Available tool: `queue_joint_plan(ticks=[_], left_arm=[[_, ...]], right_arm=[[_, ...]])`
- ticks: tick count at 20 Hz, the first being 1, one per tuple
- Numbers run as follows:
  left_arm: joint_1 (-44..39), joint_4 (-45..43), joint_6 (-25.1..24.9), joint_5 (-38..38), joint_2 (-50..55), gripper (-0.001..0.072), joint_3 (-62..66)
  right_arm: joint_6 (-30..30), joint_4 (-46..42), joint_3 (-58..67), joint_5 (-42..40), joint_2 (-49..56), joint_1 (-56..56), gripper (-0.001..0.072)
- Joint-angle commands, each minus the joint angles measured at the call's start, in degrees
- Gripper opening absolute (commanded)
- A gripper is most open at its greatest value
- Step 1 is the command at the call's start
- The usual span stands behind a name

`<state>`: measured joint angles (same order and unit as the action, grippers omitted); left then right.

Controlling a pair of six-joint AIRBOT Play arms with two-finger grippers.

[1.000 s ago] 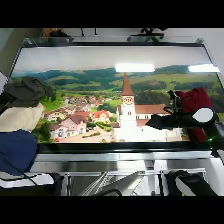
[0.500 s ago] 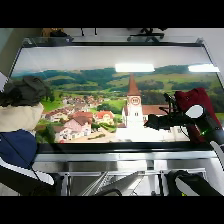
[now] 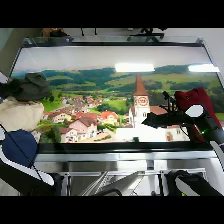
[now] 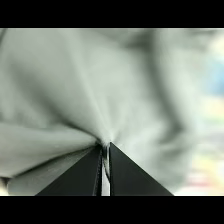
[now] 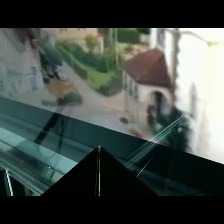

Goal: Fold the shirts.

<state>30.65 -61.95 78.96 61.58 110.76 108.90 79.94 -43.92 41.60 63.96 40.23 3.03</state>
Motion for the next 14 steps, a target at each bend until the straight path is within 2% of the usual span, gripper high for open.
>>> queue_joint_plan(ticks=[1,3,5,7,10,12,14], left_arm=[[-4.9,14.5,-3.6,5.0,-4.3,0.0014,7.8],[-9.4,23.2,-6.3,5.3,-9.3,0.0014,8.9],[-14.7,27.4,-7.2,7.3,-13.9,0.0014,8.8],[-20.6,27.0,-7.1,10.8,-17.9,0.0014,6.9],[-30.2,27.0,-6.9,12.9,-23.9,0.0014,-3.9],[-36.4,27.0,-6.9,11.6,-27.5,0.0014,-13.6],[-41.5,26.9,-7.0,7.0,-30.4,0.0014,-23.0]], right_arm=[[-5.5,5.4,0.0,-1.2,0.0,0.0,0.003],[-10.0,7.4,0.0,-1.2,-0.1,0.0,0.003],[-12.9,8.0,0.0,-1.2,-0.2,0.0,0.003],[-13.4,8.1,0.0,-1.1,-0.2,0.0,0.003],[-13.4,9.7,0.0,-0.9,-0.2,0.0,0.003],[-13.3,10.7,0.0,0.5,-0.5,0.0,0.003],[-13.4,10.8,0.0,3.3,-0.6,0.0,0.003]])
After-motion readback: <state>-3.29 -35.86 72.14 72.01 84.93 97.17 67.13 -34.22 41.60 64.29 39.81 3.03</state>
